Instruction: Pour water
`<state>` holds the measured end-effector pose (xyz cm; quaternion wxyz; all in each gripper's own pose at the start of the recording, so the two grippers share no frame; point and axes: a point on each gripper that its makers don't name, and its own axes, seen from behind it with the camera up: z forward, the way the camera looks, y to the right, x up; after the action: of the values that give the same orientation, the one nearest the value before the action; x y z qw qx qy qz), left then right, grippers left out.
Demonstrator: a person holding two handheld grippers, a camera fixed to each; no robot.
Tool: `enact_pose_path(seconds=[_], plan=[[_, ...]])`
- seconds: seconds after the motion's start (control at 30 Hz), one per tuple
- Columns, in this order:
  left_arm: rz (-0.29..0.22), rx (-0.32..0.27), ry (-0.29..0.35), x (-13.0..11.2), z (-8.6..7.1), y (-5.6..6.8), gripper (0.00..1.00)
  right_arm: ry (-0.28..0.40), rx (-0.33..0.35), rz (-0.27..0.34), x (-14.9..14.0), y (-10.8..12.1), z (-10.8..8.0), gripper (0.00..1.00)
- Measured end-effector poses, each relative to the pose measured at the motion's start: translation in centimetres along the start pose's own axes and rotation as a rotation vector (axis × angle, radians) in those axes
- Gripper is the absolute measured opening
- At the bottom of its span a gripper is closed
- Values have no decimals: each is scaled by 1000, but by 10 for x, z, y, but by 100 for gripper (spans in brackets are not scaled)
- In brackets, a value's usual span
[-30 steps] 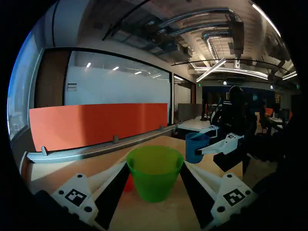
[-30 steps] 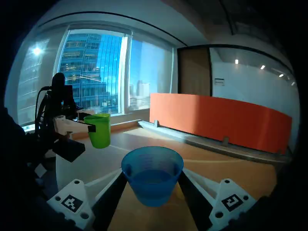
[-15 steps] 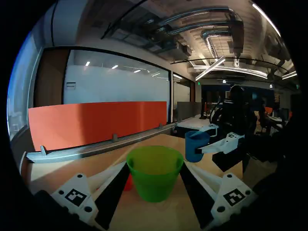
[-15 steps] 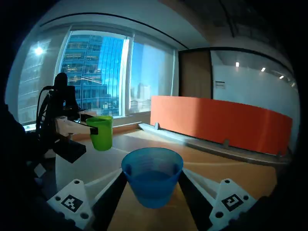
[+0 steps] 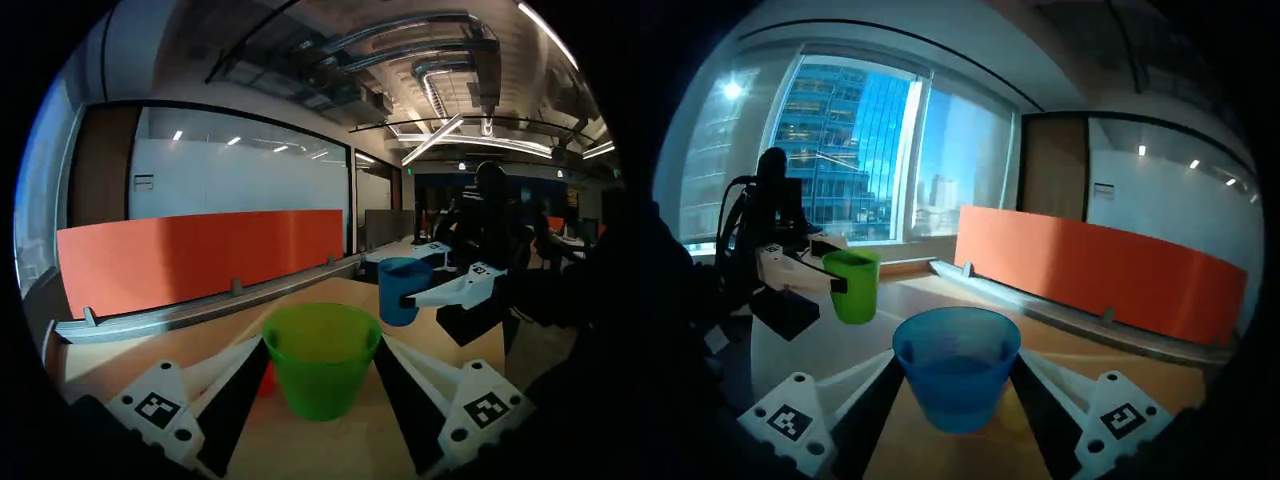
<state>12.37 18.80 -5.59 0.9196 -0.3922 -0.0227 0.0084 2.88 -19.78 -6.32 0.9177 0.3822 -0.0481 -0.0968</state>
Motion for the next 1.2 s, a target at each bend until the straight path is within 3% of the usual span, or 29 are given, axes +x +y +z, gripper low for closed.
enact_pose_path(seconds=[0.5,1.2], plan=[[-4,-19,0,-8,4,9,87,31,24,-101,38,0,12,88],[1,-56,-9,-15,15,27,87,45,40,-325,79,1,43,88]])
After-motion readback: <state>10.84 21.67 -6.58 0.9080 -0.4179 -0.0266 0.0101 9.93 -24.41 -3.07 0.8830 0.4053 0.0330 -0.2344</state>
